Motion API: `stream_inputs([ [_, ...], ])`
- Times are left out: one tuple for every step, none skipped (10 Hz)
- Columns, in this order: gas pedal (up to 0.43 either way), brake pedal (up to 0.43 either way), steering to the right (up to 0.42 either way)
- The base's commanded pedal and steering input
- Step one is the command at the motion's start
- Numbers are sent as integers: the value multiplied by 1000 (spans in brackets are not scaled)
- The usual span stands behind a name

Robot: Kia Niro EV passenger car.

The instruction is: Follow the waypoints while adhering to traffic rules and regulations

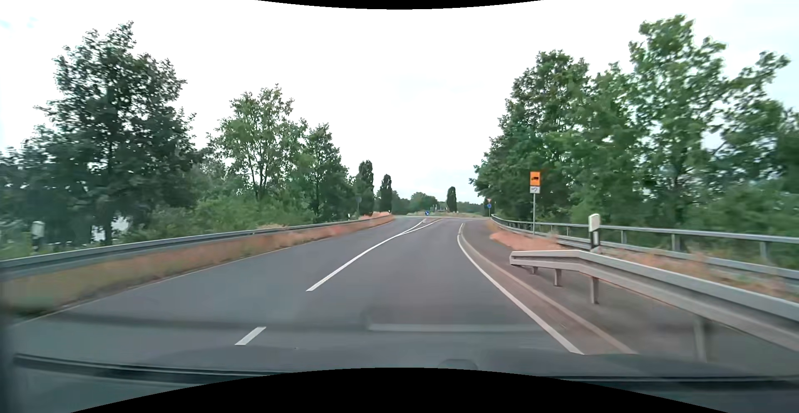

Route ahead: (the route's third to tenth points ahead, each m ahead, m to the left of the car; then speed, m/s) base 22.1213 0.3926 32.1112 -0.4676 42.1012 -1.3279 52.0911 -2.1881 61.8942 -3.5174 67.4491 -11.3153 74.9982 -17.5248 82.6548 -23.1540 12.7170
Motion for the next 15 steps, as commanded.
stream_inputs([
  [0,73,4],
  [0,73,5],
  [0,85,6],
  [0,91,6],
  [0,104,7],
  [0,116,8],
  [0,122,9],
  [0,134,11],
  [0,140,12],
  [0,146,13],
  [0,146,14],
  [0,146,14],
  [0,152,14],
  [0,152,14],
  [0,159,14],
])
